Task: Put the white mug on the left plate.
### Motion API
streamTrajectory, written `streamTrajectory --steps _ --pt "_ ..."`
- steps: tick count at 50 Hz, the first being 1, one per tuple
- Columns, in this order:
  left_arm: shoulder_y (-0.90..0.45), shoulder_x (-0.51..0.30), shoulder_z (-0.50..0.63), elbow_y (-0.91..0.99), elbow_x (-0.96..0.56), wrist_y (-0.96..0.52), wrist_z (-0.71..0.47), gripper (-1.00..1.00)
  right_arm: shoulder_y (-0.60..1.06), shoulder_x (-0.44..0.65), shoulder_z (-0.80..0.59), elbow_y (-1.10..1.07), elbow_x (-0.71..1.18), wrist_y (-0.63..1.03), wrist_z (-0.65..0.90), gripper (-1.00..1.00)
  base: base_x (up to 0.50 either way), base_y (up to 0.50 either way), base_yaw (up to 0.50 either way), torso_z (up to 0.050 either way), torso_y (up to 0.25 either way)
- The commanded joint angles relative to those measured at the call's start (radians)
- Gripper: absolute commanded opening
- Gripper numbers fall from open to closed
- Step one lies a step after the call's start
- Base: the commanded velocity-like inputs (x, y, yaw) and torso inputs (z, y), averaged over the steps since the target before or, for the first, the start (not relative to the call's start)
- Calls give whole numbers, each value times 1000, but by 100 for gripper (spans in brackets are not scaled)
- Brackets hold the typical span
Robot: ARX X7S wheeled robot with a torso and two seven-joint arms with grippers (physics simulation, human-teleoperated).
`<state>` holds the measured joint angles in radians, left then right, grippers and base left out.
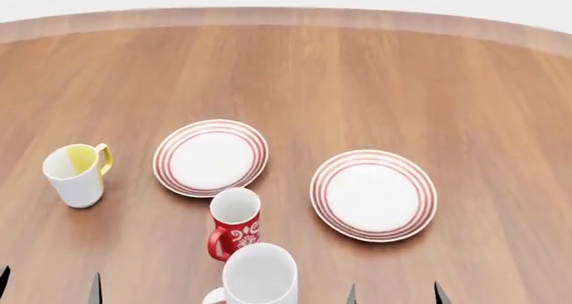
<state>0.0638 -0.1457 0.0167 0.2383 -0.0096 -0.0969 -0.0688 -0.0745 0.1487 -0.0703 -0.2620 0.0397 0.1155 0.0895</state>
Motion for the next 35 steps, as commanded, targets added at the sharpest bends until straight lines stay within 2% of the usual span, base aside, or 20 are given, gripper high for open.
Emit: streamTrajectory --steps 1,35 --pt "7 -8 16 15 -3 2 -8 100 -4 10 -12 -21 5 3 8 100 500 0 0 0 0" --pt "9 -27 52 -7 -15 13 -28 100 -2 26 -25 4 32 -20 36 100 500 3 0 0 0"
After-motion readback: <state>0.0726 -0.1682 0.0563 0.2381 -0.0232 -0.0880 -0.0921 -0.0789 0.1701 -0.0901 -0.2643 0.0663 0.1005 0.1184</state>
